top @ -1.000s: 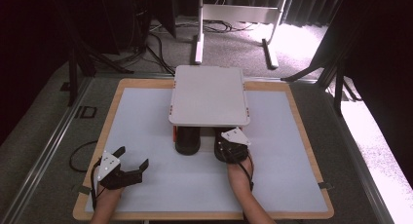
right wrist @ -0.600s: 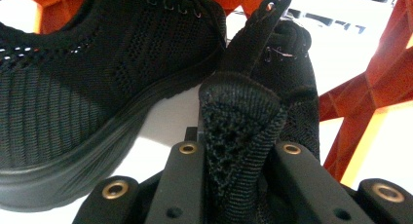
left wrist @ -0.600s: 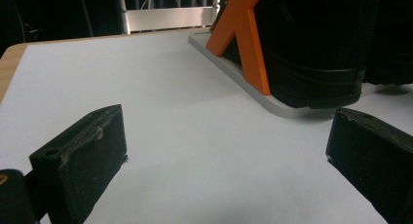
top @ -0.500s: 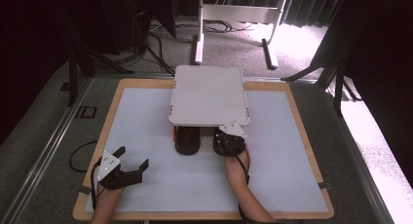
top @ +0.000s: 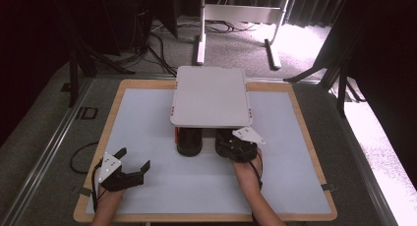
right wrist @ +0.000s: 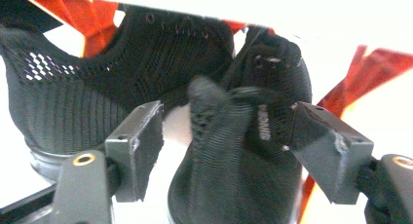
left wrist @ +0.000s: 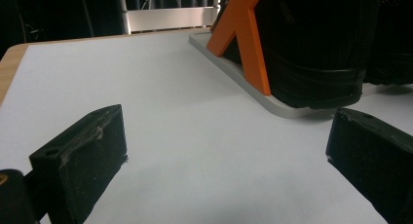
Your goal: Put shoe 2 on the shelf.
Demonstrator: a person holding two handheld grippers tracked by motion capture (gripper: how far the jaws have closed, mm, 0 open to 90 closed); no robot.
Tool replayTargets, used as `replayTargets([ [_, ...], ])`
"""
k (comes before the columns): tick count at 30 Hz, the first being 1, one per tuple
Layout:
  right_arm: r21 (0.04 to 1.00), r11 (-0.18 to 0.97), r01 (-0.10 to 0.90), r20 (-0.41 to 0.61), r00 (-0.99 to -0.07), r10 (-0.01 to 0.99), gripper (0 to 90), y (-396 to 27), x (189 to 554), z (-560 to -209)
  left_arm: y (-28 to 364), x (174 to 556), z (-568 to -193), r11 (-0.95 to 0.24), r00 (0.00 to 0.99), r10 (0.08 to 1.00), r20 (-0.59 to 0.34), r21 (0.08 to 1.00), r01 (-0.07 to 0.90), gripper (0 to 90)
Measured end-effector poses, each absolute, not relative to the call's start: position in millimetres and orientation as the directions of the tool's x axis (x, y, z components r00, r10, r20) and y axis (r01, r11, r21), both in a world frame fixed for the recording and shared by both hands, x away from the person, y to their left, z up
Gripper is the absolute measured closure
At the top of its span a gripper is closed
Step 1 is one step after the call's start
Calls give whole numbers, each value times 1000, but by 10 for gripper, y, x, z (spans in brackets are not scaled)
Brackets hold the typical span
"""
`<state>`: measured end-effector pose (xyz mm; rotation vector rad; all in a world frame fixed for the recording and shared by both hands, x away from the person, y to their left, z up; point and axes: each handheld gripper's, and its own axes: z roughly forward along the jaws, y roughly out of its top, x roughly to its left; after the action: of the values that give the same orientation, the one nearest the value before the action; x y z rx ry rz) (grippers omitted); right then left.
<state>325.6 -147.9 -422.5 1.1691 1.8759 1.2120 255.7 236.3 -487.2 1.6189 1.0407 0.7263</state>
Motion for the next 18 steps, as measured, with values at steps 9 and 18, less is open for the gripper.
replayTargets([
  [9, 918, 237, 317, -56, -489, 870, 154, -1769, 3005, -4123, 2361, 2557, -4872, -92, 441, 897, -39, 957, 273, 14],
  [18, 931, 232, 280, -79, -468, 880, 152, -2095, 2884, -4209, 2362, 2556, -4872, -90, 438, 898, -41, 958, 273, 14],
])
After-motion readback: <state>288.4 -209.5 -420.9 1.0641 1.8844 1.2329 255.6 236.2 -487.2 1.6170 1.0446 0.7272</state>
